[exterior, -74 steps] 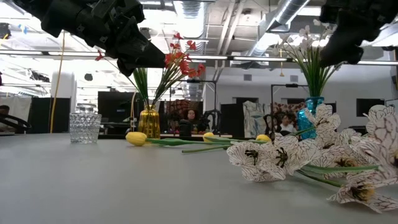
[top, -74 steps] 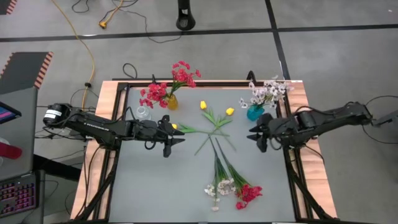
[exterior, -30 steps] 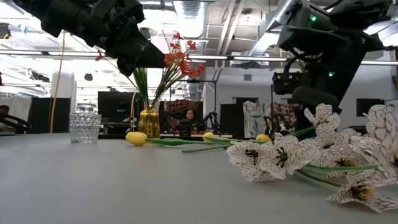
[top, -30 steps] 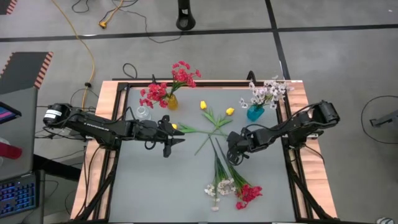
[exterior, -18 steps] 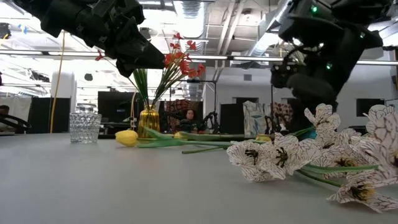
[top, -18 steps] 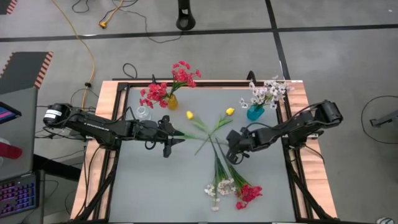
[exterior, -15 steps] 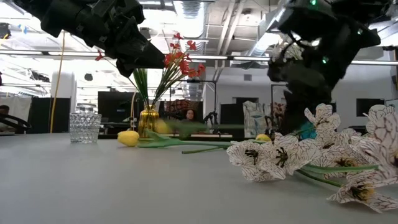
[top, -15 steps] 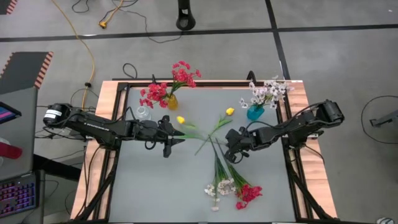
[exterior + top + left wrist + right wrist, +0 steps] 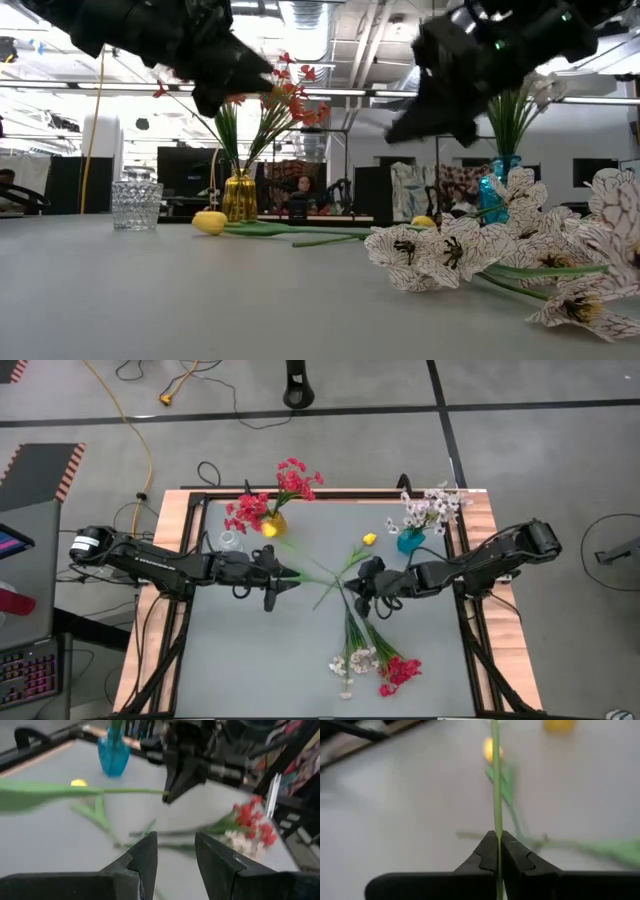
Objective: Sort flowers into vase by color
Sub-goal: Put the middle yellow tulip into the transparent vase
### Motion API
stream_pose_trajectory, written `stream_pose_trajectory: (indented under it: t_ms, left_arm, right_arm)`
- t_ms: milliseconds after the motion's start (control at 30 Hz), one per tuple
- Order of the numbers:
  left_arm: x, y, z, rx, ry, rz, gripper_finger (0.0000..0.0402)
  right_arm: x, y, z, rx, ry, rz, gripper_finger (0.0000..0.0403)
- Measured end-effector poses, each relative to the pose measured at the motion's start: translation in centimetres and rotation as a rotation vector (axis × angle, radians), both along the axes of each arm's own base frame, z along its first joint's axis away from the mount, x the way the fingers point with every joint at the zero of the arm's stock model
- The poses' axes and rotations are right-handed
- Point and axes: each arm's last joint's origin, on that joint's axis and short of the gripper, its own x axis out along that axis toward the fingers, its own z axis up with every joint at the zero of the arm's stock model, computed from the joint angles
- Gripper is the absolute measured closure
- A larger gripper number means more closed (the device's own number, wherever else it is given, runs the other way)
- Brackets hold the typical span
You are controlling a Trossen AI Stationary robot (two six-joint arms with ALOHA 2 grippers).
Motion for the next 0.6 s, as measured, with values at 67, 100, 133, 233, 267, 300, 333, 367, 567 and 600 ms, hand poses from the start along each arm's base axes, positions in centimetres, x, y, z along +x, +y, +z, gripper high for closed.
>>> stream_pose_trajectory:
  t_ms: [67,100,133,233,267,300,333,367,567,600]
  left_arm:
    - [0.1,0.0,0.4,-0.004,-0.044,0.003,0.0283]
    - [0.1,0.0,0.6,-0.002,-0.062,0.008,0.0283]
    - [0.2,0.0,0.8,0.002,-0.081,0.015,0.0283]
    - [0.3,0.1,1.3,0.018,-0.134,0.034,0.0283]
    - [0.3,0.1,1.4,0.030,-0.149,0.041,0.0283]
    - [0.3,0.1,1.6,0.041,-0.167,0.042,0.0283]
    - [0.3,0.1,1.8,0.056,-0.188,0.040,0.0283]
    - [0.3,0.1,2.1,0.073,-0.211,0.038,0.0283]
    - [0.3,0.1,3.2,0.185,-0.322,0.029,0.0283]
    - [0.3,0.1,3.4,0.206,-0.336,0.028,0.0283]
  right_arm:
    - [0.3,0.2,0.6,-0.056,-0.056,0.044,0.0371]
    - [0.4,0.3,0.9,-0.084,-0.079,0.062,0.0373]
    - [0.6,0.4,1.1,-0.111,-0.103,0.079,0.0374]
    - [0.9,0.6,2.0,-0.188,-0.179,0.120,0.0372]
    - [1.0,0.6,2.2,-0.213,-0.200,0.128,0.0370]
    - [1.0,0.6,2.4,-0.234,-0.217,0.136,0.0368]
    - [1.1,0.6,2.6,-0.254,-0.232,0.142,0.0367]
    - [1.1,0.6,2.8,-0.273,-0.244,0.148,0.0367]
    - [1.3,0.6,3.4,-0.350,-0.294,0.173,0.0372]
    - [1.3,0.6,3.5,-0.350,-0.302,0.172,0.0370]
